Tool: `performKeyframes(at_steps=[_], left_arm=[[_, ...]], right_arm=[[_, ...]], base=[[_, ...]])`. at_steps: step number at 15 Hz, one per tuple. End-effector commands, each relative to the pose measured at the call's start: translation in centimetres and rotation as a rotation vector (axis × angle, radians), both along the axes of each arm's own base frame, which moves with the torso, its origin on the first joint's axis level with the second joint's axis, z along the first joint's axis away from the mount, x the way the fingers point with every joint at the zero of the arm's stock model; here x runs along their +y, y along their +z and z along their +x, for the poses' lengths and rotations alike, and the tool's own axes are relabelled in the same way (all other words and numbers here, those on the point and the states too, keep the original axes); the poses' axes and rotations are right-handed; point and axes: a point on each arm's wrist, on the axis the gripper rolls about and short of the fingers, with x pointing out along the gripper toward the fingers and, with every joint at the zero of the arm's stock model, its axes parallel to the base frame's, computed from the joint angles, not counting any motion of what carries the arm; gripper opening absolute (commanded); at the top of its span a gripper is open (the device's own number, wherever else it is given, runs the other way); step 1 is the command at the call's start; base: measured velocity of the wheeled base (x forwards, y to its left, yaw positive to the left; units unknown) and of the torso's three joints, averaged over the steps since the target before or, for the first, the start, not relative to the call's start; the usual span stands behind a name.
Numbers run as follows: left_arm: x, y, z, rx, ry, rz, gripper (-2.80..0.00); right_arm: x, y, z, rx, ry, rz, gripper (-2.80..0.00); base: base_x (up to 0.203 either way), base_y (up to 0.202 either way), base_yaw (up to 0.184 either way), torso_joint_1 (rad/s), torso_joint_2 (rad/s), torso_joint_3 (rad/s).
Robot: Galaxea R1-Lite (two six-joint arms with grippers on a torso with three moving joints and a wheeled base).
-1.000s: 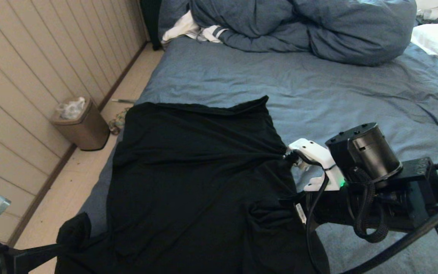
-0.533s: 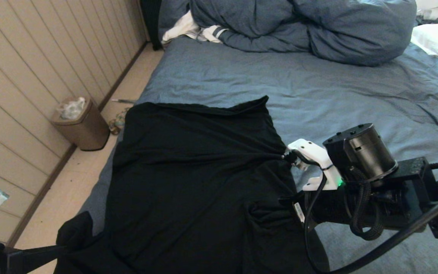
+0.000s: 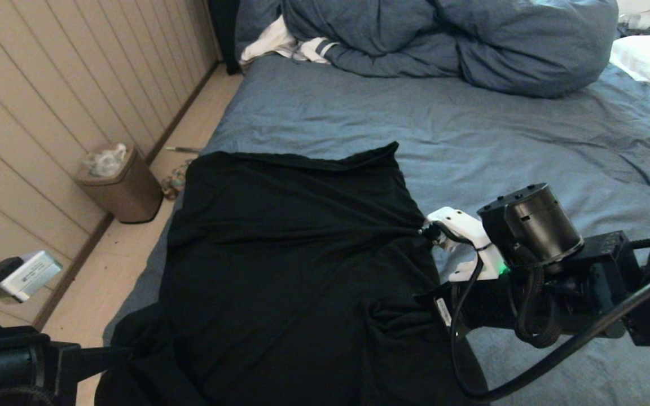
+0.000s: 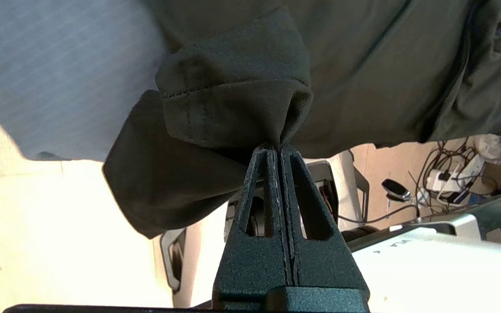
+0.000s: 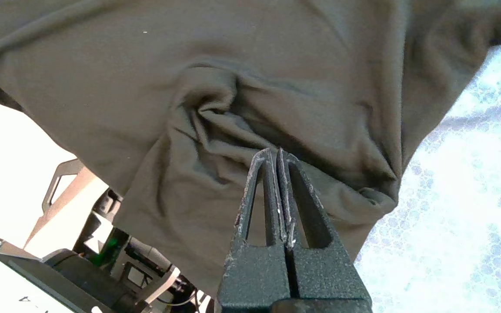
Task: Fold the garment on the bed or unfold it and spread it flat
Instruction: Fold the black T-shirt
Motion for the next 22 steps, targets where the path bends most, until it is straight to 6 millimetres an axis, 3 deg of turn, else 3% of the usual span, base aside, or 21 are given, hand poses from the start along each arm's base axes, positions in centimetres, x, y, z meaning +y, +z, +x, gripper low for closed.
performKeyframes(at_steps=[1,4,10,13,18,21,22], left_arm=[[-2.0,-0.1,1.6,0.048,-0.014,0.017,-2.8],[-4.2,0.7,3.5,0.056,0.019,0.0,-2.8],[-6.3,0.4,6.9,0.073,0.049,-0.035,-2.8],[-6.2,0.9,6.7,0.05,0.053,-0.051,-2.8],[-6.7,1.8,4.5,0.041,0.001,-0.087,-2.8],[-7.2,1.4,4.6,0.06,-0.008,-0.086,-2.8],[-7.3,1.2,4.8,0.06,0.003,-0.074,0.0]], right_arm=[[-0.3,-0.2,0.3,0.01,-0.01,0.001,-2.8],[-0.5,-0.2,0.5,0.017,-0.013,0.01,-2.8],[-0.5,-0.3,0.8,0.025,-0.008,0.015,-2.8],[-0.5,-0.3,0.8,0.025,-0.009,0.015,-2.8],[-0.4,-0.2,0.8,0.022,-0.005,0.017,-2.8],[-0.6,-0.1,0.6,0.017,-0.007,0.018,-2.8],[-0.6,0.0,0.6,0.015,-0.007,0.019,-2.8]], base=[[0.0,0.0,0.0,0.0,0.0,0.0],[0.0,0.0,0.0,0.0,0.0,0.0],[0.0,0.0,0.0,0.0,0.0,0.0],[0.0,0.0,0.0,0.0,0.0,0.0],[0.0,0.0,0.0,0.0,0.0,0.0],[0.0,0.0,0.0,0.0,0.0,0.0],[0.0,0.0,0.0,0.0,0.0,0.0]])
